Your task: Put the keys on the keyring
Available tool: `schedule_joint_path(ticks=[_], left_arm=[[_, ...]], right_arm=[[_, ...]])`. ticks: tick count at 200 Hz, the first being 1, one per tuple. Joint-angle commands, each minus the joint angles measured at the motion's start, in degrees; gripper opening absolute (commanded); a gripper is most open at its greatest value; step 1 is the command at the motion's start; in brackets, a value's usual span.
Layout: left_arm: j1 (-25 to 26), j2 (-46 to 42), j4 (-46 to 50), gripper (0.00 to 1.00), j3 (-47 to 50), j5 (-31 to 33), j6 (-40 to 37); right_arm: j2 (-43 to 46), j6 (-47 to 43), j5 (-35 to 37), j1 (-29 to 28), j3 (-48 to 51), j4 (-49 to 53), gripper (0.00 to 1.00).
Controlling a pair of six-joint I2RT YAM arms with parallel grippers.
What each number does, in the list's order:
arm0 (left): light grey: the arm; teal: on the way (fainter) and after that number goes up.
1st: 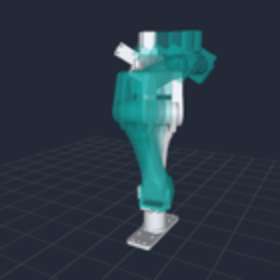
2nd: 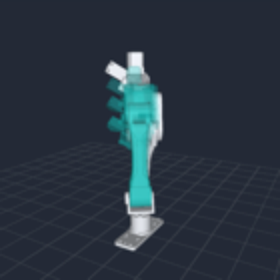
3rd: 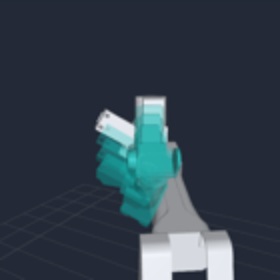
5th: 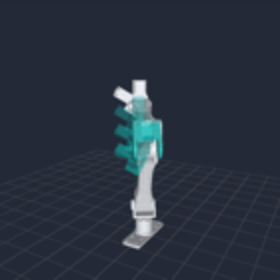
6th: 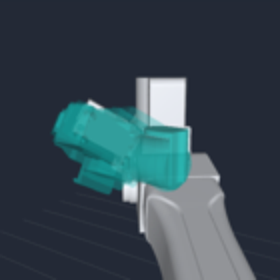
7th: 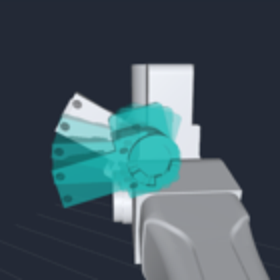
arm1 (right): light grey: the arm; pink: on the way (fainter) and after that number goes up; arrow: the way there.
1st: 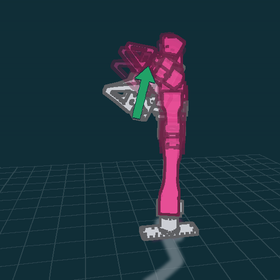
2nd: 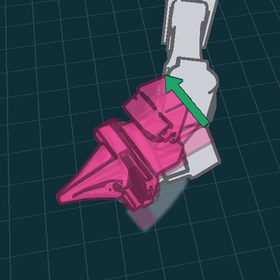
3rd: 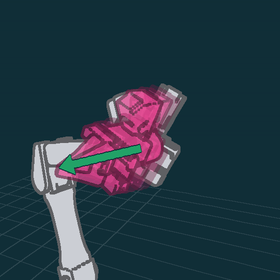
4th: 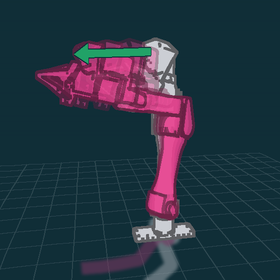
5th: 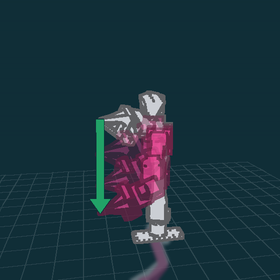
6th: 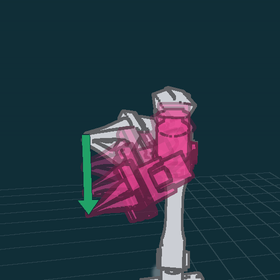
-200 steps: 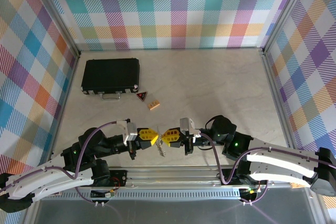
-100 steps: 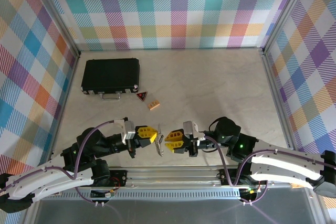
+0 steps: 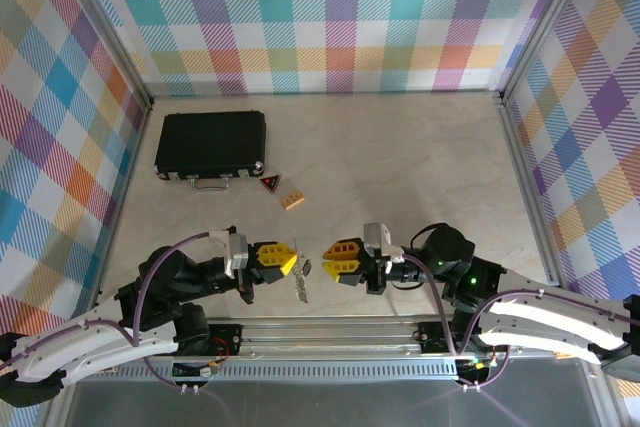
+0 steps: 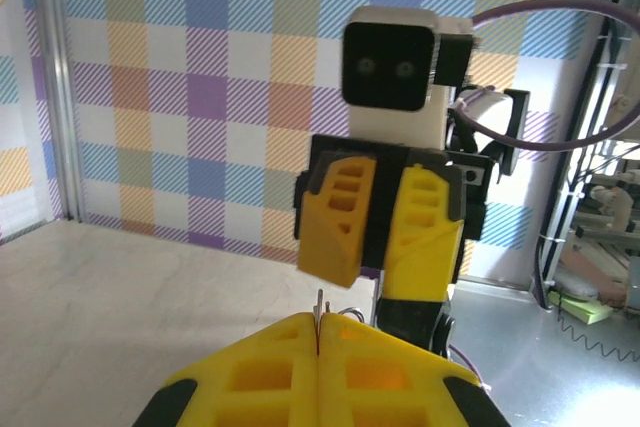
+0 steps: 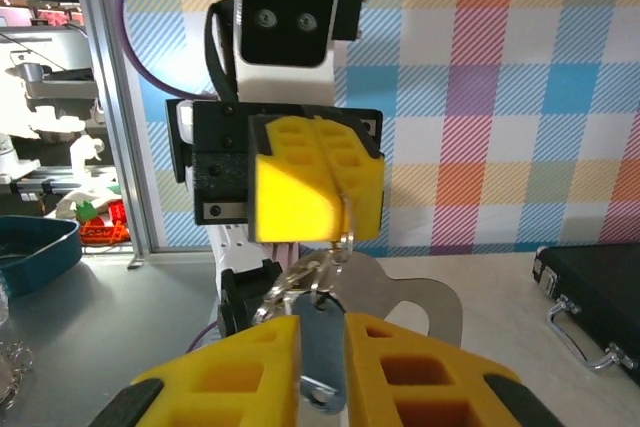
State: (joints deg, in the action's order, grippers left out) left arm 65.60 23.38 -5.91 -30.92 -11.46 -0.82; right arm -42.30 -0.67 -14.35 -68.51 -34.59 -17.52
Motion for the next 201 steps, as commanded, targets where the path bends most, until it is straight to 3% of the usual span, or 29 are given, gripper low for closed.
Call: schedule_joint_path(ticks=[1,80,201], left_arm=[[0.3,-0.7,-4.0,0.0,0.4,-2.9,0.9],[0.3,-0.6,-3.4,0.0,0.2,-4.7,1.0],[0.3,-0.1,-2.2,0.0,-0.5,-4.8,0.8]], right_arm=[[-1.9,0.7,-0.2,-0.3,-3.4,-0.2,0.17],[-6.8,0.9,-5.9,-0.3,-6.5,-1.3,0.17],[-9.6,2.3,-8.5,-0.3,-7.1,-3.6,0.17]])
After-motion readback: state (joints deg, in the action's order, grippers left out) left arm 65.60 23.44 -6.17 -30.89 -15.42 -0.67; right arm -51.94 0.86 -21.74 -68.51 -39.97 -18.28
